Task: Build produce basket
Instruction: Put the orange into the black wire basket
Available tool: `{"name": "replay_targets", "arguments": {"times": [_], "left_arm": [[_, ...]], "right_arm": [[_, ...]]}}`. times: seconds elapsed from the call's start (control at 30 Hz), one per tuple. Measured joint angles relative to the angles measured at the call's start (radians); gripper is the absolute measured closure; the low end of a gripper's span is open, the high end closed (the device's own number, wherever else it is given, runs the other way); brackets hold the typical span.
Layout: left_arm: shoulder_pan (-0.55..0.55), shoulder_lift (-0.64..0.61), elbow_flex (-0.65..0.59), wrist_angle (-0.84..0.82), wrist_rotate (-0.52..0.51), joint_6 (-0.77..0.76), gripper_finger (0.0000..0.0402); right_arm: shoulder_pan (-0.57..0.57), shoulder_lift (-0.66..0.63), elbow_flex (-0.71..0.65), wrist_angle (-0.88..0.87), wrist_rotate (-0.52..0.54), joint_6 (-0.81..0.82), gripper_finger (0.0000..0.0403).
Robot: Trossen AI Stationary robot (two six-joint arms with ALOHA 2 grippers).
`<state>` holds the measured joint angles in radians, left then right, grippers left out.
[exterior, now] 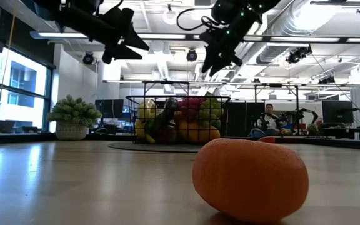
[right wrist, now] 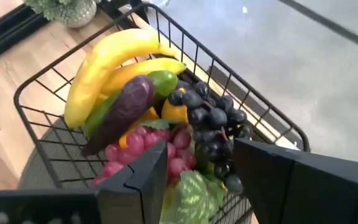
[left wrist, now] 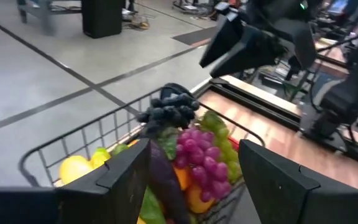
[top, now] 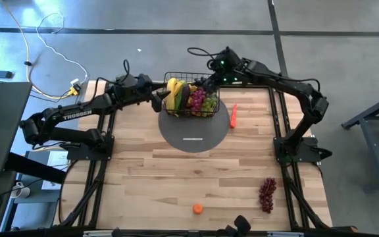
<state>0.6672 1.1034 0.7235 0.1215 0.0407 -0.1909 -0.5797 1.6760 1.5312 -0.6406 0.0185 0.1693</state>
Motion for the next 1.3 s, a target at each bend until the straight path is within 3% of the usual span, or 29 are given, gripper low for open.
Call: {"name": "replay_targets", "arguments": {"times": [0.53,0.9,1.3], "left_arm": [[-0.219,0.000,0.005,-0.003,-0.026,0.002,0.0170],[-0.314,0.000,0.151,-0.164,-0.057,0.045,0.0170],[-0.470,0.000,0.266,-0.181,-0.053,-0.043,0.0170]], "right_arm": [[0.082,-0.003,0.054,-0.210,-0.001,0.183,0.0237],[0.171,-0.105,0.054,-0.244,0.112,0.258,0.0237],[0.291,-0.176,0.054,-0.350,0.219,0.332,0.0237]]}}
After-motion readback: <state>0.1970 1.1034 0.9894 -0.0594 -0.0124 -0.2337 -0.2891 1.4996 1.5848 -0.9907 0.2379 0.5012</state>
